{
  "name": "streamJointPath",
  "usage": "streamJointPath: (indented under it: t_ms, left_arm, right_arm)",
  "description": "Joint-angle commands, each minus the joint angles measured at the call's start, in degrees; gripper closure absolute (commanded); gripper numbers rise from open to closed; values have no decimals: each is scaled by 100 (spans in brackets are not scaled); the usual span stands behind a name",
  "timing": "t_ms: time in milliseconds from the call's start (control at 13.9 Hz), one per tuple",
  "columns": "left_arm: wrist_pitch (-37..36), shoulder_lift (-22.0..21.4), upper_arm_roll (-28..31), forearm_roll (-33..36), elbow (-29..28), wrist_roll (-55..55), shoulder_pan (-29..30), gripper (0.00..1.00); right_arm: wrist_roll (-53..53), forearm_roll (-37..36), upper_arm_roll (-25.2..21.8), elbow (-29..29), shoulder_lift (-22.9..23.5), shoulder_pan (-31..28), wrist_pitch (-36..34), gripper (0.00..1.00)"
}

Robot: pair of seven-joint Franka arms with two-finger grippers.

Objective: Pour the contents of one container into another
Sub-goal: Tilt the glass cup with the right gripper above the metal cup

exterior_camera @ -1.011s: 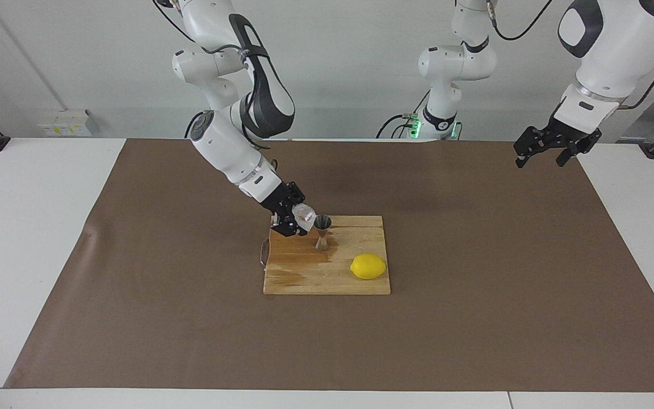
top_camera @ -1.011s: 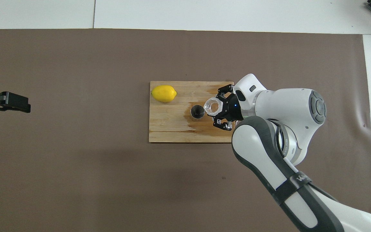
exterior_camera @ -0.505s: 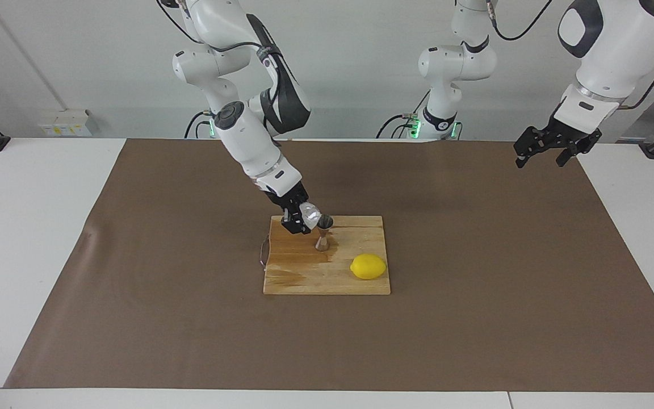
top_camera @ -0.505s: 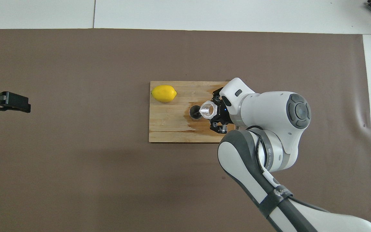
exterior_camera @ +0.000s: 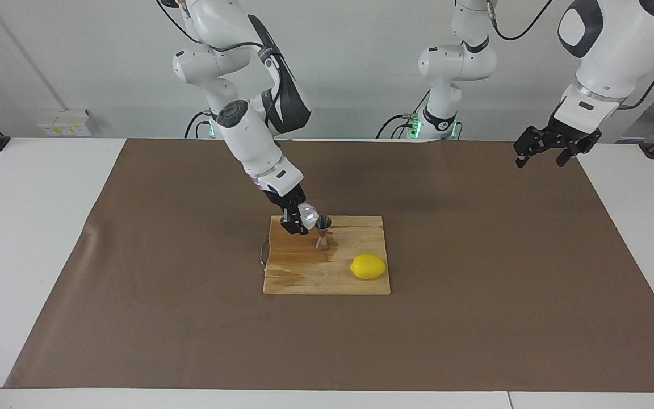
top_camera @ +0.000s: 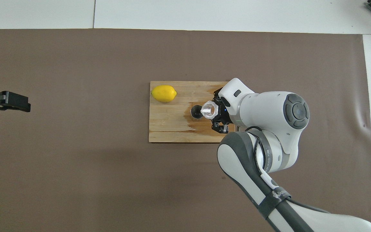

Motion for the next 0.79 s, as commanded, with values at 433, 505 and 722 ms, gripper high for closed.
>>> streamJointPath:
  t_ms: [433, 505, 722]
  left_arm:
    - [82, 34, 30, -123, 29, 28, 53, 0]
    - [30, 34, 30, -123, 10, 11, 44, 0]
    - [47, 34, 30, -114, 10, 10, 35, 0]
  right_arm:
    - [212, -283, -2, -51, -48, 17, 178, 95]
    - [212, -283, -2, -51, -48, 17, 178, 95]
    - [212, -292, -2, -51, -39, 79, 186, 95]
